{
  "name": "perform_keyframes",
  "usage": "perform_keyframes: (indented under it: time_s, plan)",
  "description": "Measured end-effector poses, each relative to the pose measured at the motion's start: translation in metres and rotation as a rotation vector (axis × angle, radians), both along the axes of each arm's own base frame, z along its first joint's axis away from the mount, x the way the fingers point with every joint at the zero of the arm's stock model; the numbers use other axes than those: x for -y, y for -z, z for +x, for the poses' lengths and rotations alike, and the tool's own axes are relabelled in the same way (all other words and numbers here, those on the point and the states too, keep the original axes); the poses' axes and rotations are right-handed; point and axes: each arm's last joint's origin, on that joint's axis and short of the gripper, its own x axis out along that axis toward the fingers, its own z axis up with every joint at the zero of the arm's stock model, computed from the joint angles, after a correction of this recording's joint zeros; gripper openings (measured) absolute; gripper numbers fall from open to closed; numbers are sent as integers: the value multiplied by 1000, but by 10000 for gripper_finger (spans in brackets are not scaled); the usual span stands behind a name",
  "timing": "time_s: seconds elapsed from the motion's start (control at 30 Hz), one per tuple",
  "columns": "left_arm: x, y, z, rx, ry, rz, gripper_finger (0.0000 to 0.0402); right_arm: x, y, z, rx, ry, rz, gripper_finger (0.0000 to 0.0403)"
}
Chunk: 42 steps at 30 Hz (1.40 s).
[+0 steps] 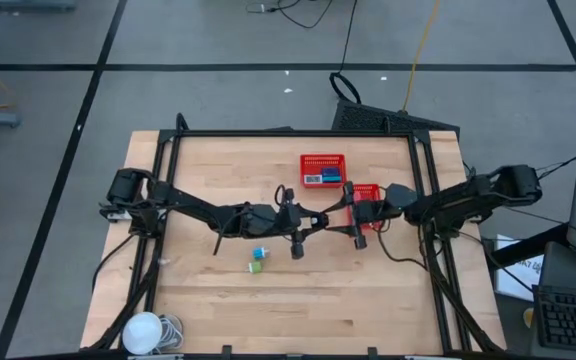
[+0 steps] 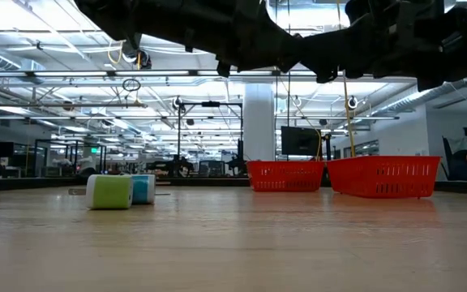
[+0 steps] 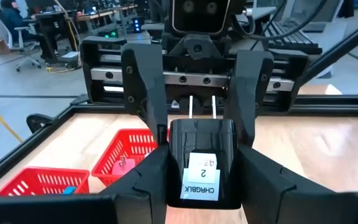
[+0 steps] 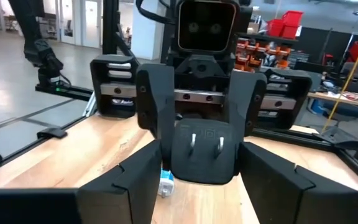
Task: Pick & Place Office items
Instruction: Put the black charger adapter into the bottom red bin
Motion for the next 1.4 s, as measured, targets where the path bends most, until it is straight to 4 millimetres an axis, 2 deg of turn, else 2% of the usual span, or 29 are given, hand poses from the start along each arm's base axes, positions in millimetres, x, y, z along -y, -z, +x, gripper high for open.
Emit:
perform_keyframes:
  time_s: [0.3, 0.43, 0.7, 0.9, 1.07, 1.4]
  plan:
    - [2, 1, 0, -10, 6, 4, 146, 0, 0, 0, -9, 11, 22, 135]
    - [2, 1, 0, -8, 3, -2, 148, 0, 0, 0, -4, 11, 20, 133]
    - [6, 1, -1, -2, 3, -18, 277, -1, 0, 0, 0, 2, -8, 133]
    - [8, 1, -1, 3, -1, -56, 327, -1, -1, 0, 2, -15, -16, 133]
    - [14, -1, -3, 10, -6, -180, 334, 0, -2, 1, 9, -13, -17, 133]
    - [23, 2, -5, -26, 8, -353, 311, 6, -8, -3, 13, 36, 15, 132]
